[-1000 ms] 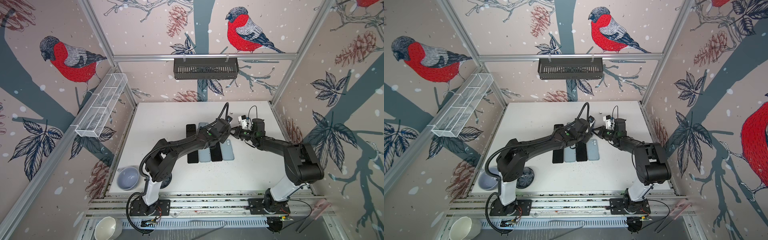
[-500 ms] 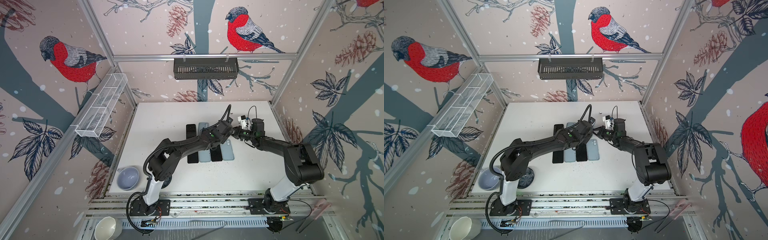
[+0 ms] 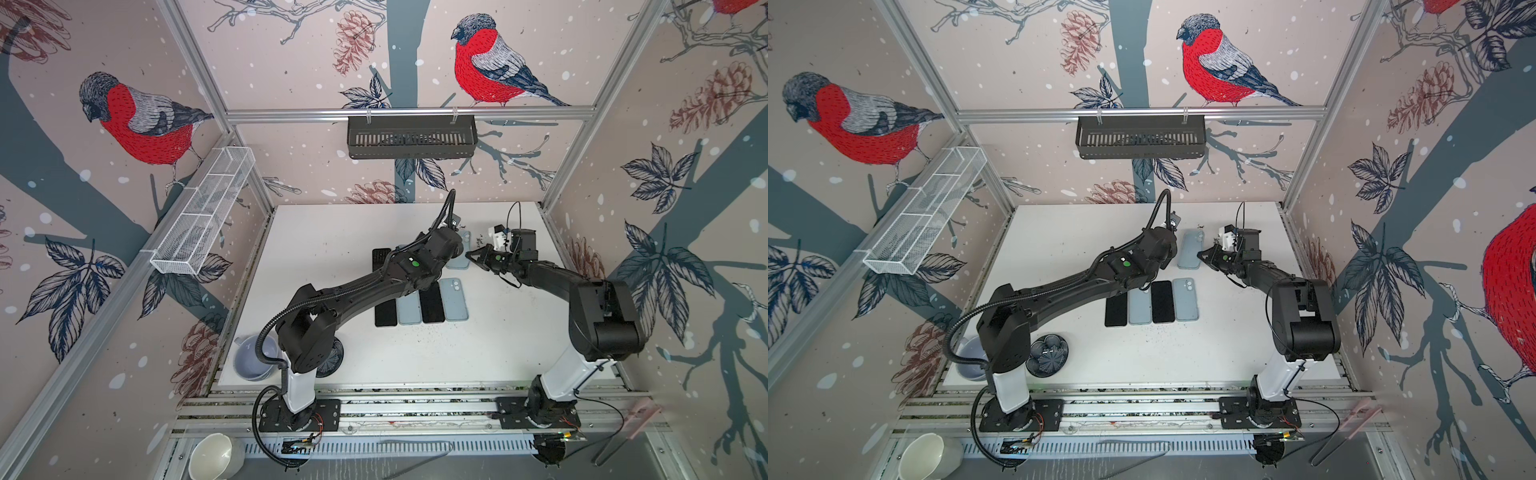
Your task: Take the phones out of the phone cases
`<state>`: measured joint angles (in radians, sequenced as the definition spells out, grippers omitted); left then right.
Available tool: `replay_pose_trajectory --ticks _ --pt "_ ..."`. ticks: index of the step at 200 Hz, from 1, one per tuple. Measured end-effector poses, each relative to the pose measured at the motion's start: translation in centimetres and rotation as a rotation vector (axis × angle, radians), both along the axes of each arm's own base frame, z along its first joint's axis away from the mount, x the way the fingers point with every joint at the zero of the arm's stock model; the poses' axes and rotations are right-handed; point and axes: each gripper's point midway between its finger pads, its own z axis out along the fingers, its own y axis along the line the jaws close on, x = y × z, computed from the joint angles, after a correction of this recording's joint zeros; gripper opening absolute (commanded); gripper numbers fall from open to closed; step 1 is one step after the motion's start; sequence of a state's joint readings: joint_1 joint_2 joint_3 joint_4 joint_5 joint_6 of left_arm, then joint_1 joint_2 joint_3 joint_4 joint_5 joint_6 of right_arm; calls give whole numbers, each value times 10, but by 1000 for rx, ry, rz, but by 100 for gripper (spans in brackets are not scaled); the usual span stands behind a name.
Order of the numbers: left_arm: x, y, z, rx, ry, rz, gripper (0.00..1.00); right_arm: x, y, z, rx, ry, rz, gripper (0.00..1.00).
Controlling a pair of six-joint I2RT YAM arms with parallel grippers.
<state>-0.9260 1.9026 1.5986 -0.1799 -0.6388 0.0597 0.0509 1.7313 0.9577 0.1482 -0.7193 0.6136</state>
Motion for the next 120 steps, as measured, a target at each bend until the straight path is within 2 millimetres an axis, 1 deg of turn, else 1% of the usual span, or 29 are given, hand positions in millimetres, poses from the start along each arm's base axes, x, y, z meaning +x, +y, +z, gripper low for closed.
replay_pose_trajectory --ticks 20,38,69,82,120 --pt "11 -9 -16 42 13 22 0 7 -6 -5 -36 17 -6 0" --pt "21 -17 -34 91 34 39 0 12 -8 -7 -57 26 2 0" --pt "33 -35 -60 169 68 55 0 14 -9 -13 -82 51 13 0" --pt "36 -39 -68 192 78 62 0 13 -9 -17 -84 62 15 0" --pt "42 -46 -86 256 100 87 0 13 -10 -21 -95 68 25 0"
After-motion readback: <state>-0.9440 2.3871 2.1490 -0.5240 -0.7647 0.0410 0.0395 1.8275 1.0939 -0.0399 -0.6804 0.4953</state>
